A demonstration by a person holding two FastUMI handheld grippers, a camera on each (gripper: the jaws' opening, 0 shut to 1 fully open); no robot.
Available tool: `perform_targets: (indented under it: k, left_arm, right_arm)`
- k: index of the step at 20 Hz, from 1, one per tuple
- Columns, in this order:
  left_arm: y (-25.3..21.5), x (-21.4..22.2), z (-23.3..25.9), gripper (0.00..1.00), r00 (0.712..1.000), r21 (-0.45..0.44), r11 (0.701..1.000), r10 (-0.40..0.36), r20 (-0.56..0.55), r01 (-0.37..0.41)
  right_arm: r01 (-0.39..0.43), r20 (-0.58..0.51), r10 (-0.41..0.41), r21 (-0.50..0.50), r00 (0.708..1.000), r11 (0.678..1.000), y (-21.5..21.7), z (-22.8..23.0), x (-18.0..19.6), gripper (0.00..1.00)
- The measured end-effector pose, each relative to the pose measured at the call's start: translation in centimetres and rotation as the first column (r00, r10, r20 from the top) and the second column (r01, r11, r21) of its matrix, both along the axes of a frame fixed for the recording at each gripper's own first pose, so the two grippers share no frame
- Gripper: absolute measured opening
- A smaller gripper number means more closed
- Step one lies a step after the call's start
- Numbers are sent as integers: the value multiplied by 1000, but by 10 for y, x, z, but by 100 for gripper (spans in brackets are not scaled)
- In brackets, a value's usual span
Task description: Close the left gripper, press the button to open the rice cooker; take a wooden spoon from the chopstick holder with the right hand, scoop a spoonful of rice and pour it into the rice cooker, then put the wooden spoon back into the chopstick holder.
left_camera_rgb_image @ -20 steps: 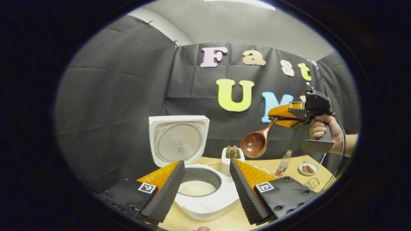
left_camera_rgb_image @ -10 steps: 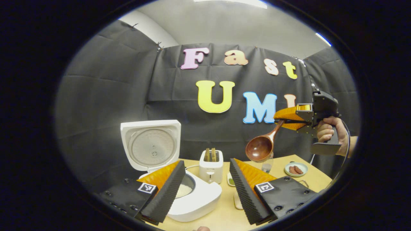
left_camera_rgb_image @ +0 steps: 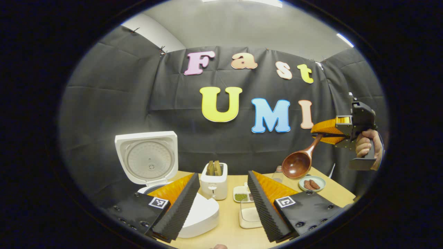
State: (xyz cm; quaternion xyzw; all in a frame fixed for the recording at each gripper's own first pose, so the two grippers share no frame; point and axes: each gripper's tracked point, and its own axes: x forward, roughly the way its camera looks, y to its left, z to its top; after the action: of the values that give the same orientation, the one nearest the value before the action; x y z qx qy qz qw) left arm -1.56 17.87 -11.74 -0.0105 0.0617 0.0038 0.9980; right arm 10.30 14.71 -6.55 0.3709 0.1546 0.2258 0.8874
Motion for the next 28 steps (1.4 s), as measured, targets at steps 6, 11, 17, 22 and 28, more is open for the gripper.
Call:
perform_targets:
  k: [6,11,17,22,28]
  left_arm:
    - [-17,13,9,96,999,-9,999,30,10,-30]
    - [-27,19,28,96,998,-19,999,34,43,-34]
    - [-39,18,25,96,999,9,1000,29,32,-29]
    - [-37,12,21,96,999,25,999,42,15,-43]
    - [-23,0,16,96,996,19,996,84,-19,-84]
  right_arm:
    - [100,-30,-103,-80,994,992,-72,-29,-11,8]
    - [151,-105,-171,-177,980,973,-112,-76,-19,8]
    - [186,-135,-240,-326,961,927,-135,-123,-23,8]
    - [153,-170,-250,-441,953,885,-135,-168,-27,8]
    - [125,-230,-268,-496,936,859,-132,-217,-28,8]
